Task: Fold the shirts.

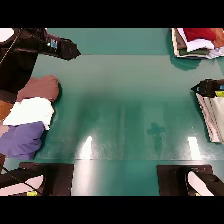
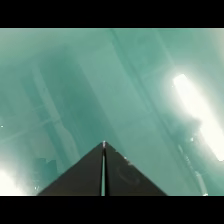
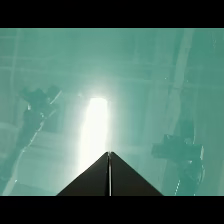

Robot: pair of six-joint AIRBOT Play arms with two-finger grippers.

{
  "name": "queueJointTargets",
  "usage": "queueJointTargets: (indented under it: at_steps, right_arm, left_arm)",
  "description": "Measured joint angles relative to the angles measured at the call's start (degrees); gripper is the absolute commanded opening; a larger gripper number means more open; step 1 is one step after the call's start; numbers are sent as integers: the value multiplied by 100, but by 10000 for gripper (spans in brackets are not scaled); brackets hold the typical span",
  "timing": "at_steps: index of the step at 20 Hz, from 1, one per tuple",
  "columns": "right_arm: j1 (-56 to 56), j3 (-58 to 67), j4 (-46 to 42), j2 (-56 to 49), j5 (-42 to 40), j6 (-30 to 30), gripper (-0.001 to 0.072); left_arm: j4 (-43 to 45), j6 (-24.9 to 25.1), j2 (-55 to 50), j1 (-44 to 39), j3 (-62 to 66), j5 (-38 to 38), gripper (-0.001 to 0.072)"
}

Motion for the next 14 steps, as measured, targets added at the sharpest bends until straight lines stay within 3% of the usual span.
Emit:
queueJointTargets:
  at_steps: [14]
  right_arm:
    - [11, 0, 4, 0, 37, 0, 19]
  left_arm:
    - [-2, 0, 0, 0, 0, 33, 25]
